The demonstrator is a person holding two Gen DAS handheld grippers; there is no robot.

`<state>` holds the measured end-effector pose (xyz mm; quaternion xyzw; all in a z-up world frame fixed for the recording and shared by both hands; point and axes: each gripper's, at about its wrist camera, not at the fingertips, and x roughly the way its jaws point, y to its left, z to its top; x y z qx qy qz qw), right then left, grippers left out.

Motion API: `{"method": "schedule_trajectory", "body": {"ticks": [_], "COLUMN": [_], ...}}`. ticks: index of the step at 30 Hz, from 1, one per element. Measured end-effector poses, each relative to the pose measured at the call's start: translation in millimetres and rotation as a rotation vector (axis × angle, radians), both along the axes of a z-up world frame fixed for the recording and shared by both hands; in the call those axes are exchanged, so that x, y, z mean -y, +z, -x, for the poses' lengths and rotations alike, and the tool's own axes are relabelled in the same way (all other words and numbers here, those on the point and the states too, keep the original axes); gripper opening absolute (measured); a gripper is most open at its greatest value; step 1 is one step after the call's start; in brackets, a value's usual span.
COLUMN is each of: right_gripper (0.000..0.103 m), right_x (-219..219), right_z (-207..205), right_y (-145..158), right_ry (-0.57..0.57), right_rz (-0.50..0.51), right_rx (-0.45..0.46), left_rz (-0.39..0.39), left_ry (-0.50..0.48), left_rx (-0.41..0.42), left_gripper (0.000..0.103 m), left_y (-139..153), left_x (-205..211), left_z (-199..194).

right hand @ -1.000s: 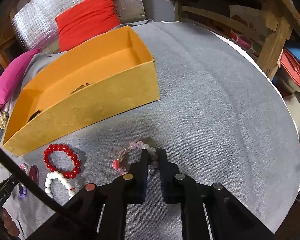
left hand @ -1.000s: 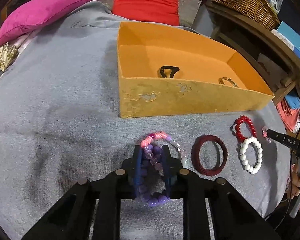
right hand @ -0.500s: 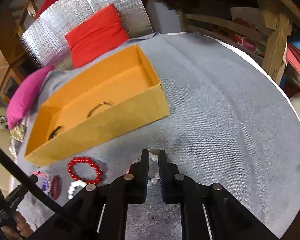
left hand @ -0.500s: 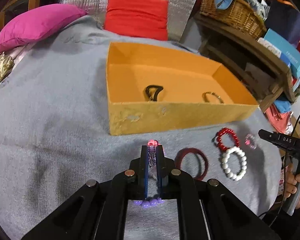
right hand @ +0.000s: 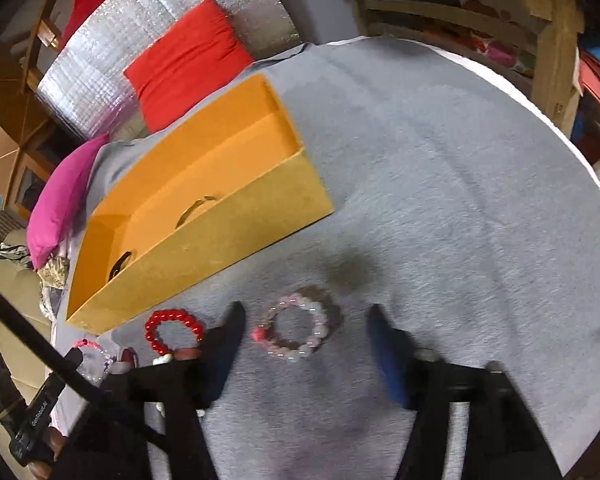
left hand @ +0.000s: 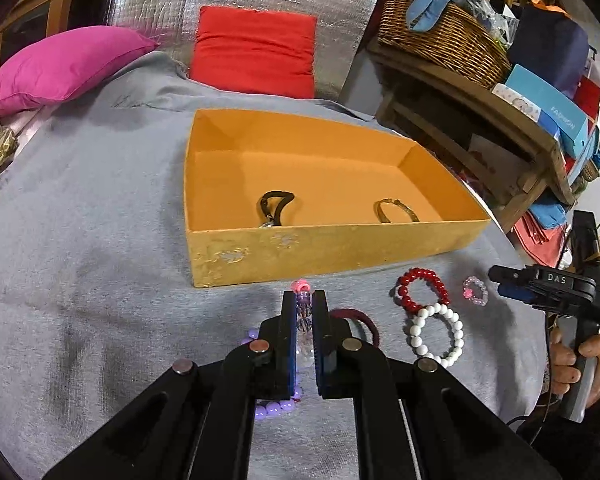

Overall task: Organize jewelry
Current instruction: 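Grasp the pink-white bead bracelet with the left gripper while the right gripper grasps the pink crystal bracelet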

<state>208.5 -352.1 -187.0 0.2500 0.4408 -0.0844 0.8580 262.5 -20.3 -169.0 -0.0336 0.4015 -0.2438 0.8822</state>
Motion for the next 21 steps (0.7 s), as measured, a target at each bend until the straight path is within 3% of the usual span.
{"method": "schedule_trajectory", "body": {"ticks": [9,13,17,21], "right_gripper": [0.068,0.040,0.019,0.018], "right_x": [-32.0,-44.7,-41.7,-31.3], "right_z": [-18.1,-19.1,-15.8,-9.9], "right_y": [-17.4,-20.3,-18.8,-15.7], "right_ry": [0.071,0.086,0.081,0.045], "right_rz": [0.181,0.341,0.358,0.322], "right_rx": [-0.067,-0.075,-0.066,-0.062], "left_rz": [0.013,0.016,0.016,0.014], "left_ry": [0.005,0.003,0.004,0.009], "left_rx": [-0.003,-0.008,-0.009,-0.010], "left_gripper": [0.007,0.007,0.007,0.007], "left_y": [2.4,2.5,2.6,2.2], "left_x": [-4.4,-3.8,-3.1,-4.0], "left_z": [2.7,3.1,2.8,1.6]}}
